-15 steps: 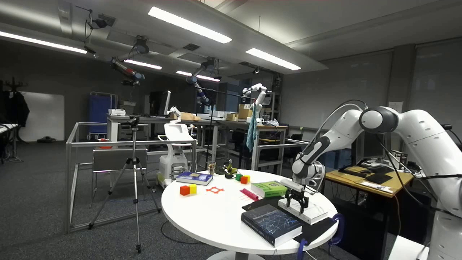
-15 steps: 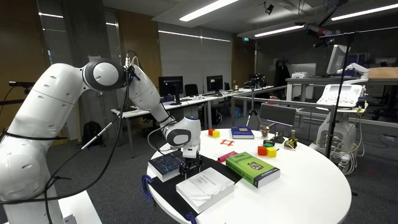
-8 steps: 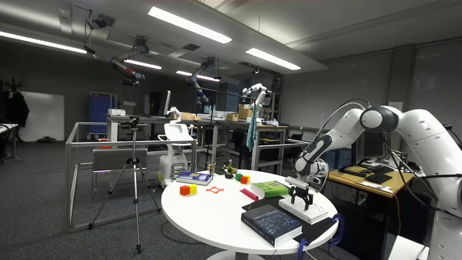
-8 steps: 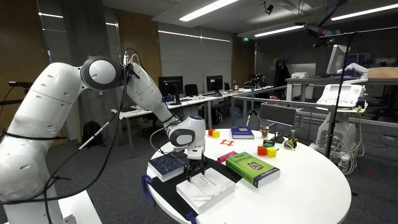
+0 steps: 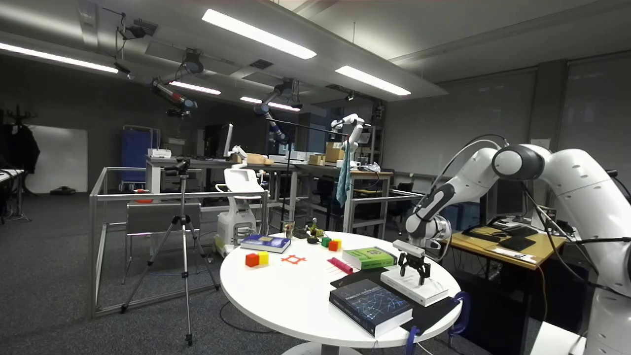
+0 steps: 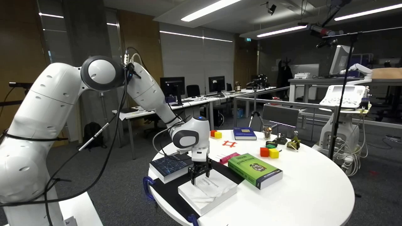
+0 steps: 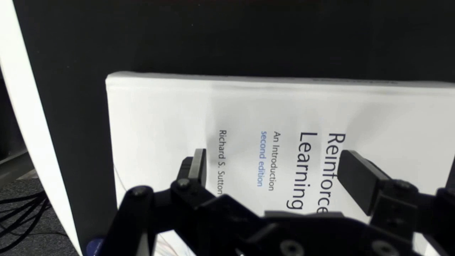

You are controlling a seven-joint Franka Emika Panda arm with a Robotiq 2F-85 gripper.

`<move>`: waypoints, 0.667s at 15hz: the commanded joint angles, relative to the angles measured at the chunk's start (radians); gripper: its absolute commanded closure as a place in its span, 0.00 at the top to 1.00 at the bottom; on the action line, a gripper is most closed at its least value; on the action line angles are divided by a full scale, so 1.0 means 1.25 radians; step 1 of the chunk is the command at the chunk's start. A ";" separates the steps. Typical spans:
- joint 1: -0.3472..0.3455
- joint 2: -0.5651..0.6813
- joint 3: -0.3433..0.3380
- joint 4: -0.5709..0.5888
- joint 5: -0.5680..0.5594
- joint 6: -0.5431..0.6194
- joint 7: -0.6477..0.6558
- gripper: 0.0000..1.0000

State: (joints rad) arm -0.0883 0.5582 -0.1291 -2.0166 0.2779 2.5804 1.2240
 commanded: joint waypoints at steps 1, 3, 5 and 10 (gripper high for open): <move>0.017 -0.035 0.008 -0.007 0.006 -0.039 -0.017 1.00; 0.034 -0.033 0.015 -0.005 0.007 -0.033 -0.009 1.00; 0.051 -0.029 0.019 -0.001 0.006 -0.031 -0.001 1.00; 0.086 -0.008 0.018 0.010 0.003 -0.022 0.032 1.00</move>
State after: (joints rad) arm 0.0041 0.5543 -0.1018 -2.0154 0.2779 2.5803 1.2362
